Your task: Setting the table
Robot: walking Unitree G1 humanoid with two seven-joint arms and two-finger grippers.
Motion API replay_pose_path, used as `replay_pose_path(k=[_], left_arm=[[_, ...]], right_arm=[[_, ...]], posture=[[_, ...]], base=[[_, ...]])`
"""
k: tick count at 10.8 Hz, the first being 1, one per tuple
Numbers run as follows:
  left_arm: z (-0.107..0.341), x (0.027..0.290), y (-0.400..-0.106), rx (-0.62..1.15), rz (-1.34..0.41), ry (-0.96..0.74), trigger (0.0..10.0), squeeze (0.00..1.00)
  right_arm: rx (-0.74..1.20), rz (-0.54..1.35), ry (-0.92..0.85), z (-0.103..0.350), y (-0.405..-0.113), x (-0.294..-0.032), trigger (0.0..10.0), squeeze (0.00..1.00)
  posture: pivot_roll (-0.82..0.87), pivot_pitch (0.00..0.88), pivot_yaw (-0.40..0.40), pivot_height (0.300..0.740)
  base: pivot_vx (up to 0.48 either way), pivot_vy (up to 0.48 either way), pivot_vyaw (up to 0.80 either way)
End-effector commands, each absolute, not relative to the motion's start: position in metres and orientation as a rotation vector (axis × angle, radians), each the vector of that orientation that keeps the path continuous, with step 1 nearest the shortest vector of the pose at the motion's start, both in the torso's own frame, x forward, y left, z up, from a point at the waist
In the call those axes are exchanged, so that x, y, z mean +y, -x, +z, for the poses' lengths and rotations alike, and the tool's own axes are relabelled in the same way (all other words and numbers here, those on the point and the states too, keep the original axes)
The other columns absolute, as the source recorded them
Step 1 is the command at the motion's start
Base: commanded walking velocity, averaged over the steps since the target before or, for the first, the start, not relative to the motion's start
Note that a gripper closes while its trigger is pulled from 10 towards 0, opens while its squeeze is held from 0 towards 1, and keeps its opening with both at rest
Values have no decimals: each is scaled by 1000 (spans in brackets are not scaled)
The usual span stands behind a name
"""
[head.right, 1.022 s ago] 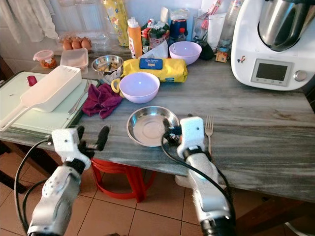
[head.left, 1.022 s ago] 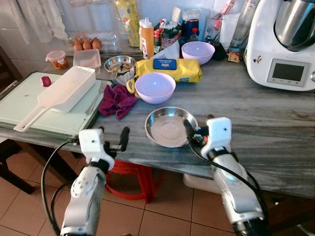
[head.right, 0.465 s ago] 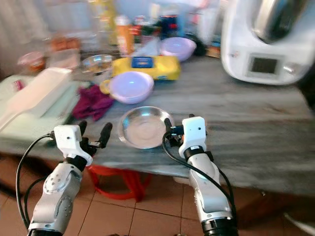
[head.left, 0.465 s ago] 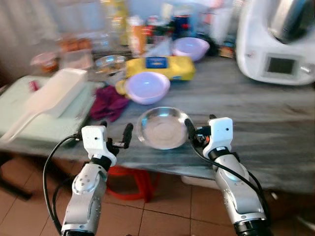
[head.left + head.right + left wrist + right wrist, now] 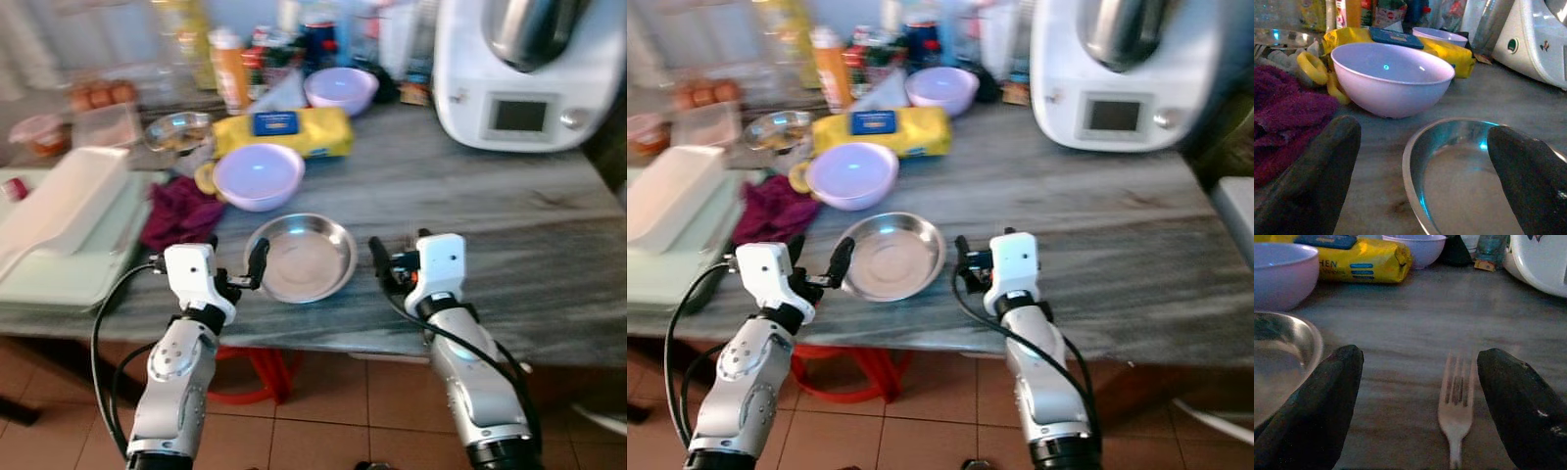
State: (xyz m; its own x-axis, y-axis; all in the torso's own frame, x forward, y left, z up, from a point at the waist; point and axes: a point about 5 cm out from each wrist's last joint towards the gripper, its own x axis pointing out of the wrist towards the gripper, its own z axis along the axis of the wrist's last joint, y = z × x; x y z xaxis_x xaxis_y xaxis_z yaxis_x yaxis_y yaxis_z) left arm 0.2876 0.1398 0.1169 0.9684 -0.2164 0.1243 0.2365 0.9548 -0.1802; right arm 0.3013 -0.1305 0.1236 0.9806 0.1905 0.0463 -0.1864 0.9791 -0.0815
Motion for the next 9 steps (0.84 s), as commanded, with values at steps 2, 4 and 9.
replay_pose_path(k=[2, 4, 9], left_arm=[[116, 143, -287, -107, -229, 202, 10000, 0], [116, 142, -289, -103, -219, 186, 10000, 0], [118, 146, -295, -99, -207, 169, 10000, 0]], right_arm=[[-108, 203, 82, 137, -302, -124, 10000, 0], [-115, 212, 93, 139, -303, -121, 10000, 0], [-120, 307, 140, 144, -311, -108, 10000, 0]], posture=[[-54, 115, 73, 740], [-54, 117, 74, 740], [-48, 135, 85, 740]], base=[[0, 0, 0], [0, 0, 0], [0, 0, 0]])
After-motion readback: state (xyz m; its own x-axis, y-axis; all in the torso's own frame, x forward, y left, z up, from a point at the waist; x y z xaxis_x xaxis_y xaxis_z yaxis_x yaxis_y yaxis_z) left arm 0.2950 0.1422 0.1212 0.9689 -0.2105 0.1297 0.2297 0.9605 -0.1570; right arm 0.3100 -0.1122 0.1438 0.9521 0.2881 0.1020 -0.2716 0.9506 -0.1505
